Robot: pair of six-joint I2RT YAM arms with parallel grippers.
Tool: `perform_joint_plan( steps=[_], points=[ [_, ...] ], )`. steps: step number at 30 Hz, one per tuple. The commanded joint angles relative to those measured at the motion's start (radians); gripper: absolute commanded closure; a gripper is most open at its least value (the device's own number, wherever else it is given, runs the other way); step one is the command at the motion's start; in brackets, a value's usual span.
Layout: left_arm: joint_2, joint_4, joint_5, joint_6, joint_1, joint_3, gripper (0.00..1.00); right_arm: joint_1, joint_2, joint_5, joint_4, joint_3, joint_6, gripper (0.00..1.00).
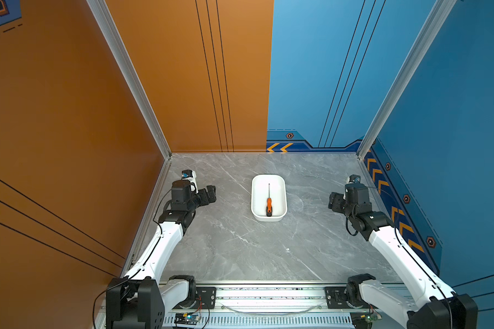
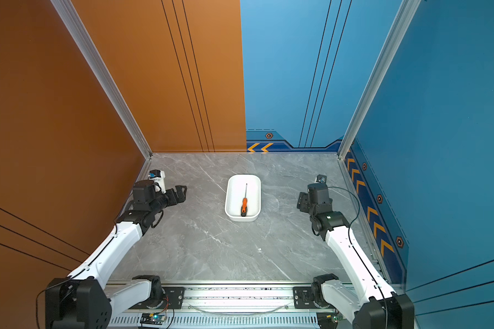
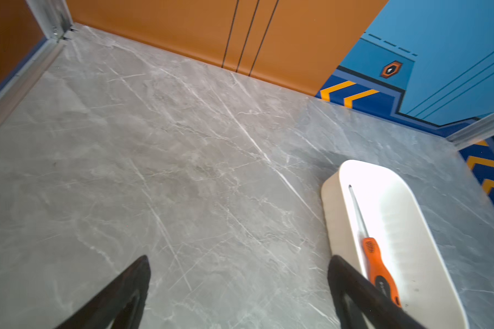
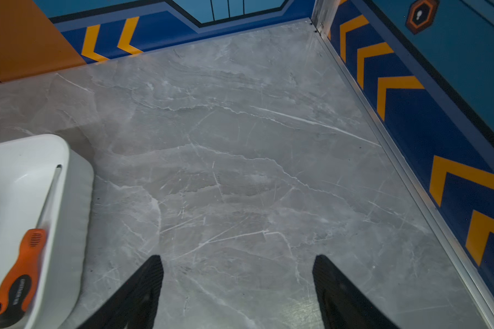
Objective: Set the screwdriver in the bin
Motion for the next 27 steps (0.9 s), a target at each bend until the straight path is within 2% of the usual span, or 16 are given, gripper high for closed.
perform_joint_plan(
  steps=[1,8,13,21,26,27],
  points=[
    [-0.012,0.052,-0.124,0.077,0.009,-0.058,0.02,-0.014,-0.038,-0.024,0.244,-0.129,-0.124,0.16],
    [0.018,0.381,-0.145,0.161,0.019,-0.211,0.02,-0.085,0.020,-0.016,0.656,-0.339,-0.183,0.14],
    [0.118,0.470,-0.157,0.194,0.027,-0.223,0.02,-0.144,0.164,-0.063,1.020,-0.441,-0.191,0.14],
    [0.289,0.840,-0.132,0.260,0.030,-0.331,0.02,-0.164,0.384,-0.102,1.305,-0.449,-0.163,0.14],
    [0.358,0.951,-0.126,0.271,0.023,-0.359,0.02,-0.159,0.571,-0.099,1.513,-0.458,-0.162,0.14],
    [0.371,0.961,-0.128,0.277,0.020,-0.359,0.02,-0.159,0.568,-0.109,1.512,-0.458,-0.167,0.13]
  ],
)
